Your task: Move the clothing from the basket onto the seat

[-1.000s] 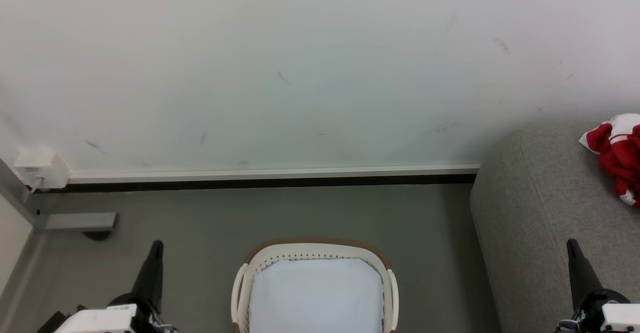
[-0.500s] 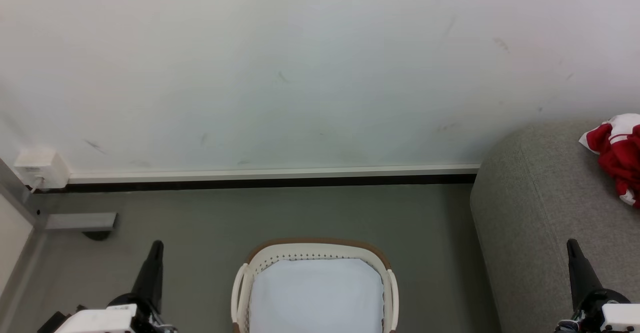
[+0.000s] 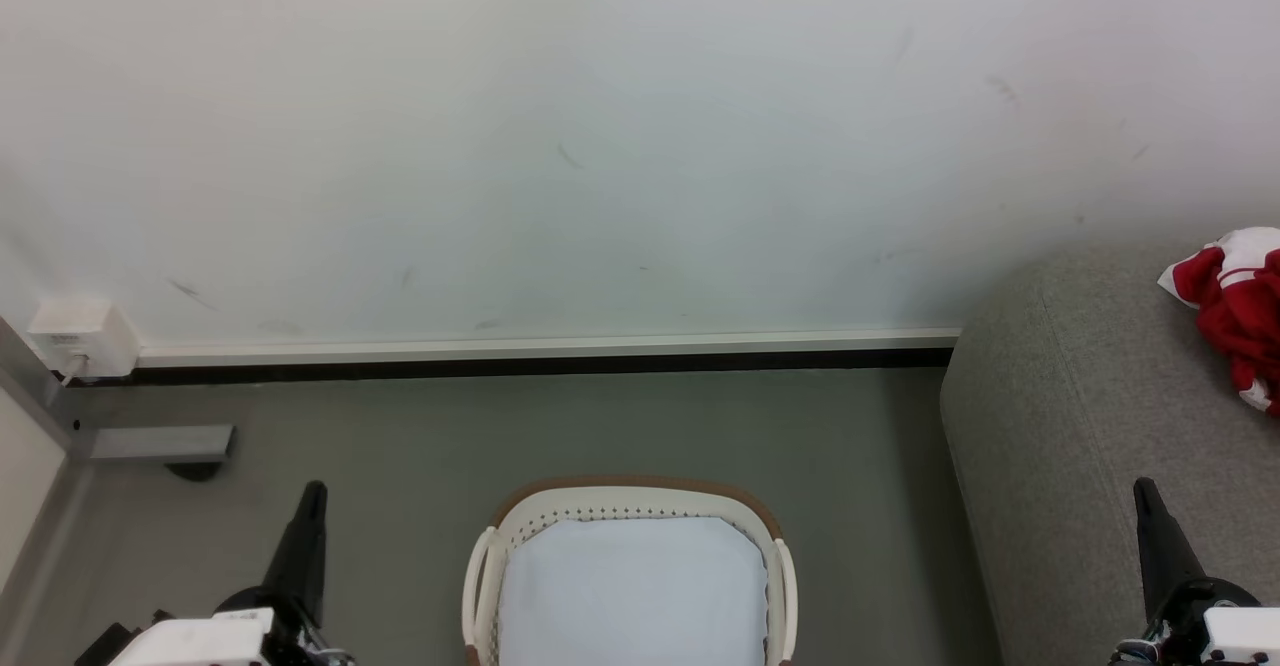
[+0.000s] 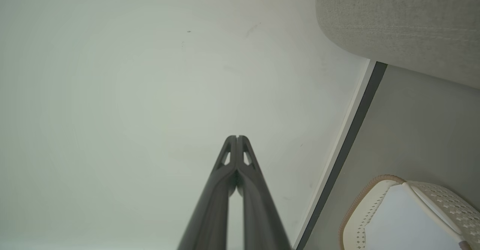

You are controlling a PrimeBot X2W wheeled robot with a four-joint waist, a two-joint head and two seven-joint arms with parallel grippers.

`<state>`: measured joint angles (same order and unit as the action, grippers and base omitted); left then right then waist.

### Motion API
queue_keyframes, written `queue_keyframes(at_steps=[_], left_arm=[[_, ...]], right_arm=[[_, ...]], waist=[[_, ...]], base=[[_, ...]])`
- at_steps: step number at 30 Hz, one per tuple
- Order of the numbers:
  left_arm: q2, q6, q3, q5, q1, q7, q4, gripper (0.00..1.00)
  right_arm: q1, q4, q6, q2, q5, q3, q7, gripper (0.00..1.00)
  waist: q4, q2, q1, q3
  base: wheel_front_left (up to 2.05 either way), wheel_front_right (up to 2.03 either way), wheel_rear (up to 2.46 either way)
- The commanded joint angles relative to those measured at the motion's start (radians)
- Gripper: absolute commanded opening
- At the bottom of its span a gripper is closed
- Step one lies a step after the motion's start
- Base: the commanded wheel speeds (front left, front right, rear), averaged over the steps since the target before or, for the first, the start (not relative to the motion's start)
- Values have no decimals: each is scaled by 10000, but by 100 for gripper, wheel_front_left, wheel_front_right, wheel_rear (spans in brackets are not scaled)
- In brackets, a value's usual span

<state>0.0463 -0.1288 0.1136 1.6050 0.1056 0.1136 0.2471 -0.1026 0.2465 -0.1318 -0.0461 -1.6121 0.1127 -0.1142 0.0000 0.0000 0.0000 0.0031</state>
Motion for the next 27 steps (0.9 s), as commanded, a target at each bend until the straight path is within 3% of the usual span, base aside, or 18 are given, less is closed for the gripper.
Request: queue_keyframes(at_steps=[1, 27], left_arm=[[74, -41, 16, 145, 83, 46, -30, 0], [74, -41, 16, 146, 83, 45, -30, 0]], right_arm=[[-121, -42, 21, -78, -18, 37, -29, 0], [-121, -42, 21, -78, -19, 37, -30, 0]], waist=[[0, 0, 0, 0], [0, 0, 0, 0]], base=[[0, 0, 0], [0, 0, 0]])
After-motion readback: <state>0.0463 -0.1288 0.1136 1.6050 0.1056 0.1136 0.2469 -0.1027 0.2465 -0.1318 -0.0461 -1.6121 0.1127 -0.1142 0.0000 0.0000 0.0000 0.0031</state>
